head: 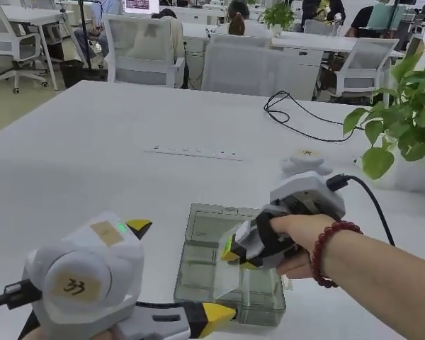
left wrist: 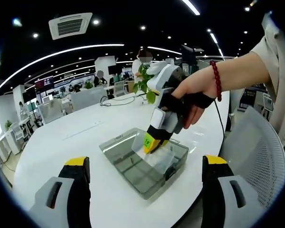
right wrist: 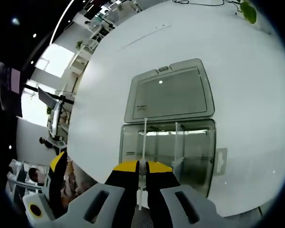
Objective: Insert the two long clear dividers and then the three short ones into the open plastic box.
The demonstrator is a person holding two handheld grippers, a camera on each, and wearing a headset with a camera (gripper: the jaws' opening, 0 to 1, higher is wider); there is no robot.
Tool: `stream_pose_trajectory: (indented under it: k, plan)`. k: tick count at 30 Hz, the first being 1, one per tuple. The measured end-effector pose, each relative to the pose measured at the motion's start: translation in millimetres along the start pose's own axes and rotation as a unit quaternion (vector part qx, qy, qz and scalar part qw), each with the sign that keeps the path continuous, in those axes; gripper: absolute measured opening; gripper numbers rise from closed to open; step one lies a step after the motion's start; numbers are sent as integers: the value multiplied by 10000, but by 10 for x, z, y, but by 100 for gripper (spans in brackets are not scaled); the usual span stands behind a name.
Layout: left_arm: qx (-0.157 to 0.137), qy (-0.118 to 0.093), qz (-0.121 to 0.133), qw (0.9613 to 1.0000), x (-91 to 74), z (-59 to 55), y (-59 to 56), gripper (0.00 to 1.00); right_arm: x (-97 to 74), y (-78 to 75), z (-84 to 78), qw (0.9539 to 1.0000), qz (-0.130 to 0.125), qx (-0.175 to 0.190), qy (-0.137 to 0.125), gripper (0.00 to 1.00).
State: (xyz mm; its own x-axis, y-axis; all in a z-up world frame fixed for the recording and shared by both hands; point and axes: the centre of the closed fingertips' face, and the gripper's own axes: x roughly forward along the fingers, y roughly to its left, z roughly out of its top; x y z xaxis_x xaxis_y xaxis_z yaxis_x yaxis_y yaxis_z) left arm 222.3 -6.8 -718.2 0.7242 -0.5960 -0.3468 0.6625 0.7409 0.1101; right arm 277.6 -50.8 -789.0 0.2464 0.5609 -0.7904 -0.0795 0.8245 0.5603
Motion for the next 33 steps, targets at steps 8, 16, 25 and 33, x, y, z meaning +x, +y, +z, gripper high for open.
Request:
stream_pose_trajectory:
  k: [8,16,25,33]
  plan:
    - [-96,-32,-2,9999,30,-7,9,100,97,-47,-29,9994,-132,88,291,6]
    - [-138,-33,35,9999,26,-19,49,100,177,-51,-53,9986,-209,118,473,6]
    - [-152,-2,76,9999,24,-47,85,100,234,-70,-70,9980,-258,109,571,6]
    - [-219,-14,109,9997,15,-61,125,100,247,-65,-69,9975,-346,18,619,6]
